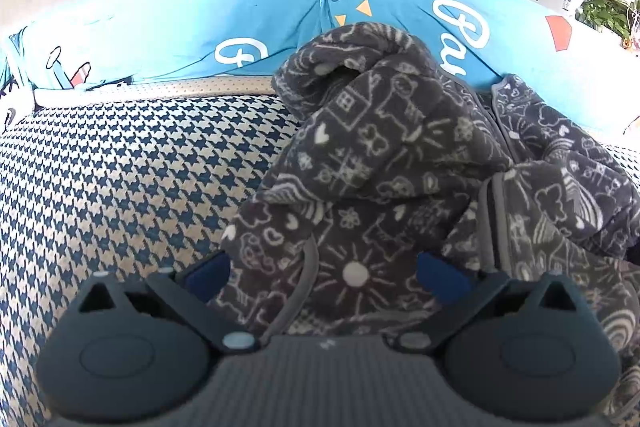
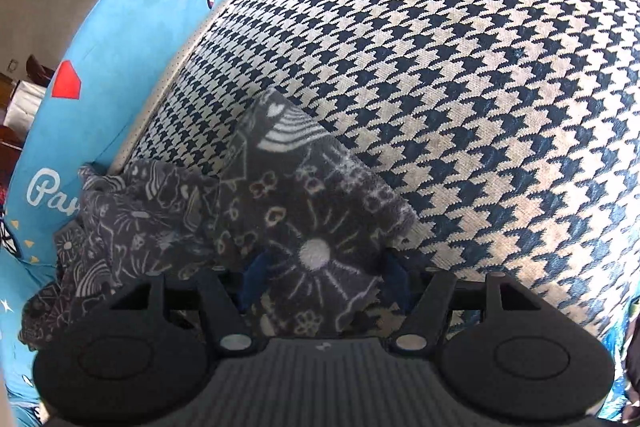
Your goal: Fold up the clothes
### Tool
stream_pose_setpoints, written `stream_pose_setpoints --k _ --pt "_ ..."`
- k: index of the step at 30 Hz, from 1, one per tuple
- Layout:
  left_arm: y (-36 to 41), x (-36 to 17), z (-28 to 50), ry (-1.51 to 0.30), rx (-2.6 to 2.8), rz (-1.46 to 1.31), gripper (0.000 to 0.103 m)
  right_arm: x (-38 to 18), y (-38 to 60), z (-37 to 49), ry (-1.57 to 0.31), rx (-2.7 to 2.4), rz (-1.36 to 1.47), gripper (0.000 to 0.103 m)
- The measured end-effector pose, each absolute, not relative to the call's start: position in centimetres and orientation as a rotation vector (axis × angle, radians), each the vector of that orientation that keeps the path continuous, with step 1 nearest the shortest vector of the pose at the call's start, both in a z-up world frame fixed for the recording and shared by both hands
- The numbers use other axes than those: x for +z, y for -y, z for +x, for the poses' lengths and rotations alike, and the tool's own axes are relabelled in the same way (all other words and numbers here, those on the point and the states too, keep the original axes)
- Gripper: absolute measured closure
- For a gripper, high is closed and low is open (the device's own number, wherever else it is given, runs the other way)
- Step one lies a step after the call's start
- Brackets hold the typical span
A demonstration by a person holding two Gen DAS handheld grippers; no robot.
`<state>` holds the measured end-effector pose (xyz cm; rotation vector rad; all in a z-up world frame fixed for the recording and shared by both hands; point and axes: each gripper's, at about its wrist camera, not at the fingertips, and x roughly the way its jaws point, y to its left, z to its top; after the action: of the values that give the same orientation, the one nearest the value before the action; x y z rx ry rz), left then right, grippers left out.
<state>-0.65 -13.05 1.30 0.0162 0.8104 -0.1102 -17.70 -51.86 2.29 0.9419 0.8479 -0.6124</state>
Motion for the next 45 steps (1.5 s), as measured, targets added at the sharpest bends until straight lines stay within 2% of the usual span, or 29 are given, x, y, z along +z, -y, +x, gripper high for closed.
stream_pose_setpoints --k 2,3,5,6,7,10,12,21,23,26,28,33,45 --pt "13.1 1.3 -0.6 -0.811 -0.110 0.017 0.000 2.1 51.6 -17.6 -0.840 -0.616 0.935 0.038" --pt "13.1 1.3 -0.6 -0.811 -0.110 0.018 0.000 2.1 51.5 -17.6 -0.837 -0.624 0.919 0.042" --pt "13.1 1.3 -0.6 -0.814 -0.108 0.017 0.000 2.0 51.3 -17.4 -0.830 -0.641 0.888 0.060" --pt "13.0 1.3 -0.6 -0.814 -0.108 0.016 0.000 2.0 51.2 -17.3 -0.827 -0.648 0.873 0.078" --pt "13.0 1.3 -0.5 -0.814 -0.107 0.015 0.000 1.9 51.1 -17.2 -0.817 -0.646 0.865 0.087" --pt "13.1 1.3 -0.6 -0.813 -0.107 0.017 0.000 2.4 51.2 -17.2 -0.757 -0.633 0.877 0.091" --pt "13.1 1.2 -0.6 -0.813 -0.107 0.017 0.000 3.3 51.1 -17.2 -0.707 -0.627 0.849 0.092" --pt "13.5 1.2 -0.6 -0.814 -0.115 0.024 0.000 11.0 48.3 -17.9 -0.294 -0.767 0.358 0.095" --pt "13.6 1.1 -0.5 -0.817 -0.118 0.026 0.000 11.6 47.9 -18.2 -0.248 -0.809 0.320 0.095" --pt "13.7 1.1 -0.5 -0.819 -0.118 0.027 0.000 10.9 48.6 -17.8 -0.305 -0.869 0.365 0.094" --pt "13.7 1.1 -0.5 -0.818 -0.118 0.028 0.000 10.3 49.1 -17.5 -0.349 -0.913 0.384 0.090" --pt "13.7 1.1 -0.5 -0.819 -0.119 0.029 0.000 9.8 49.2 -17.5 -0.348 -0.862 0.386 0.089" --pt "13.5 1.0 -0.4 -0.840 -0.126 0.016 0.000 6.0 47.2 -10.0 -0.507 -0.459 0.419 0.088"
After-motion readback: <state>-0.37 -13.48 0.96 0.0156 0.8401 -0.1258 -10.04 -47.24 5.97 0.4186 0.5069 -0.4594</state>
